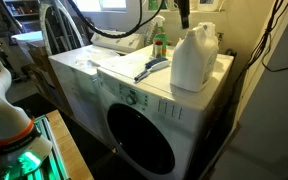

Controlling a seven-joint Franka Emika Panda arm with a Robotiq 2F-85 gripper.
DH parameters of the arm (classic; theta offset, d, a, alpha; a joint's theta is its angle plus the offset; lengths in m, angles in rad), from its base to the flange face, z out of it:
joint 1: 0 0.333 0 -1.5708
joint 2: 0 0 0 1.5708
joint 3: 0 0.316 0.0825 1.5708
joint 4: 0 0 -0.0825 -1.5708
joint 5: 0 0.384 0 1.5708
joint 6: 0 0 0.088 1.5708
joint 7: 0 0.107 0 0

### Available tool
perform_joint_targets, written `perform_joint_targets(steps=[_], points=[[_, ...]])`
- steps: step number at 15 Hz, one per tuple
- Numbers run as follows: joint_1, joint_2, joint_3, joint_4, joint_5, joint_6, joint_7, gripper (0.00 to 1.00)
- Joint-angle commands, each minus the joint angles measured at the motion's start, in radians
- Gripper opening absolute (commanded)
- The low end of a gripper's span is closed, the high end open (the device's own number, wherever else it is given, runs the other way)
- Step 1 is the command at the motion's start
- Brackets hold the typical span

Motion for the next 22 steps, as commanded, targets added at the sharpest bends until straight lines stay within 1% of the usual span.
perform_joint_targets(steps=[1, 9, 12, 15, 22], points=[[-0.020, 0.071, -0.013, 0.112, 0.039, -0.058, 0.032, 0.13], [-0.038, 0.158, -0.010, 0.213, 0.065, -0.079, 0.094, 0.13], [-0.043, 0.185, -0.008, 0.255, 0.070, -0.149, 0.090, 0.13], [-0.048, 0.212, -0.010, 0.298, 0.068, -0.179, 0.096, 0.13], [-0.058, 0.249, -0.009, 0.344, 0.077, -0.157, 0.148, 0.13]])
